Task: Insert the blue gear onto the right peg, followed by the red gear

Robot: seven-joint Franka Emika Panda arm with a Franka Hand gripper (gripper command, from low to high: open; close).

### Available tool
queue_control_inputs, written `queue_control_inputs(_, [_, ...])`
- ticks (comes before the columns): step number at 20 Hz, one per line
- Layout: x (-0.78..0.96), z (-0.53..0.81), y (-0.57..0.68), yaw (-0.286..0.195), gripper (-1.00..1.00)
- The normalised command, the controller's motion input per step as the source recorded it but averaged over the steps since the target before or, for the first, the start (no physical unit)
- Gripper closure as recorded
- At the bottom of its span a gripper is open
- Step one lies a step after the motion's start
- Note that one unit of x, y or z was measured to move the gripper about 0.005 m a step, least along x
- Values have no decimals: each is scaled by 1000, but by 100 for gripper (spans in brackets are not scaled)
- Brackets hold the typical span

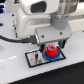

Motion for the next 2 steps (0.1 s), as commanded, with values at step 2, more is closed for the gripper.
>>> queue_control_inputs(2, [9, 32, -3, 0, -100])
